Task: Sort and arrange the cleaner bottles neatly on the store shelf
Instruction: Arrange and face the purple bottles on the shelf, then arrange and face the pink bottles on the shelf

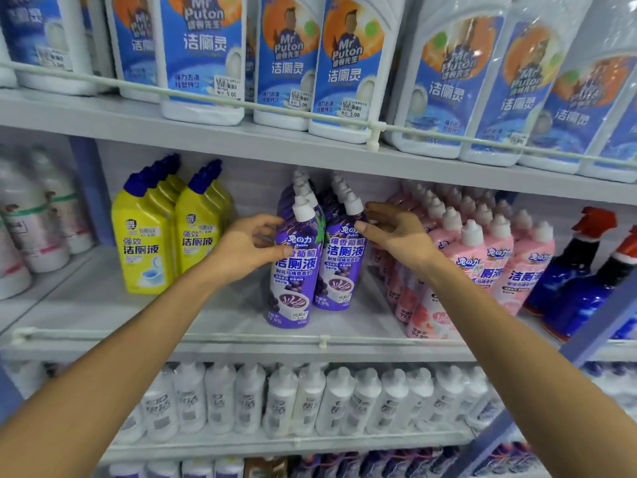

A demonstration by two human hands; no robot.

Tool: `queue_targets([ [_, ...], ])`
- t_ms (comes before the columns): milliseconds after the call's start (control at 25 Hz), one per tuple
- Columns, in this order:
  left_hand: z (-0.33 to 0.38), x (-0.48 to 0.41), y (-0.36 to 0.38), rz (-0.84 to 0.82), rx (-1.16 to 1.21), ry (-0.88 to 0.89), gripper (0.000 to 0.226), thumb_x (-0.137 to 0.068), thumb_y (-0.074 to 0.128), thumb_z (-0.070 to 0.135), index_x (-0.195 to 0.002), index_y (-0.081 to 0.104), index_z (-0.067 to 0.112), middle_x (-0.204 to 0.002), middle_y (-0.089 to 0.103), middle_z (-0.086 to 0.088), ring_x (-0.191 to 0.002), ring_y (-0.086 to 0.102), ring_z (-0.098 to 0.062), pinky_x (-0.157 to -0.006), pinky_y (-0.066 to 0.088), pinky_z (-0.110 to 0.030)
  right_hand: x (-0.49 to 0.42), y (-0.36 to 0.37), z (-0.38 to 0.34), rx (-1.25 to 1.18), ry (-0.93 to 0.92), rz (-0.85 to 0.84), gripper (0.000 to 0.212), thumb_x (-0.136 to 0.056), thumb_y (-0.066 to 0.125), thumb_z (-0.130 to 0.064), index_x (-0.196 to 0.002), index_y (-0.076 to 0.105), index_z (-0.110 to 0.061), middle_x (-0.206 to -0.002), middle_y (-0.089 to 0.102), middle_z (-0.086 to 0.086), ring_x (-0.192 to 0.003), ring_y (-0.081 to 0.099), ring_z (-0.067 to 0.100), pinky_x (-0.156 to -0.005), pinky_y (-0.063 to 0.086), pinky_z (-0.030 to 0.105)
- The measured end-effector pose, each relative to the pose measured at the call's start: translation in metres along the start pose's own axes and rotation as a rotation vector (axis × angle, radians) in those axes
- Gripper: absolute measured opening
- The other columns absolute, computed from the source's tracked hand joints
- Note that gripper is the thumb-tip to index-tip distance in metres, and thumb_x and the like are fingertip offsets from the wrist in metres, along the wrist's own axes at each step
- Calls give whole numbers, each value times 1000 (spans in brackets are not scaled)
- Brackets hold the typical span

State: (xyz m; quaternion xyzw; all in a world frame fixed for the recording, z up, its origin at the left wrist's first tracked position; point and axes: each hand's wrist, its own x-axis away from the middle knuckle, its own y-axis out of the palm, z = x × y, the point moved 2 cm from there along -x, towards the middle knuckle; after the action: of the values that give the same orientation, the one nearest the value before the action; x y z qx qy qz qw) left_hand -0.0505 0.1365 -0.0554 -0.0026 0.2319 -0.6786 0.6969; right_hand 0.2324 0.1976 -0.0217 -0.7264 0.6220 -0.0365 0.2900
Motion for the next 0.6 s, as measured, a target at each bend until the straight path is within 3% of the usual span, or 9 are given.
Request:
queue_targets([
  [120, 3, 19, -4, 69, -3, 7, 42, -78, 85, 17, -114, 65, 29, -112, 72, -2, -102, 70, -17, -92, 58, -37, 31, -14, -5, -29, -32, -84, 69, -86, 78, -35, -146, 52, -14, -140, 61, -2, -123, 63, 6, -100, 55, 27],
  [320, 33, 64, 8, 148, 45, -33, 57, -78, 84, 23, -131, 62, 23, -117, 71, 3, -98, 73, -13, -86, 61, -31, 78, -64, -2, -52, -60, -162, 71, -86, 74, -36, -150, 47, -23, -146, 57, -10, -128, 59, 4, -105, 51, 29],
  [440, 66, 74, 45, 62, 80, 2, 65, -76, 88, 24, -134, 60, 26, -120, 71, 1, -104, 72, -15, -91, 60, -35, 104, -110, 10, -64, -83, -182, 66, -90, 72, -28, -150, 45, -28, -143, 60, -11, -129, 60, 8, -104, 52, 34],
  [600, 98, 55, 132, -94, 67, 32, 67, -78, 85, 19, -138, 57, 31, -126, 69, 3, -111, 69, -12, -97, 57, -34, 127, -182, 38, -80, -103, -134, 66, -87, 72, -24, -148, 47, -31, -142, 61, -13, -127, 62, 9, -95, 56, 25],
])
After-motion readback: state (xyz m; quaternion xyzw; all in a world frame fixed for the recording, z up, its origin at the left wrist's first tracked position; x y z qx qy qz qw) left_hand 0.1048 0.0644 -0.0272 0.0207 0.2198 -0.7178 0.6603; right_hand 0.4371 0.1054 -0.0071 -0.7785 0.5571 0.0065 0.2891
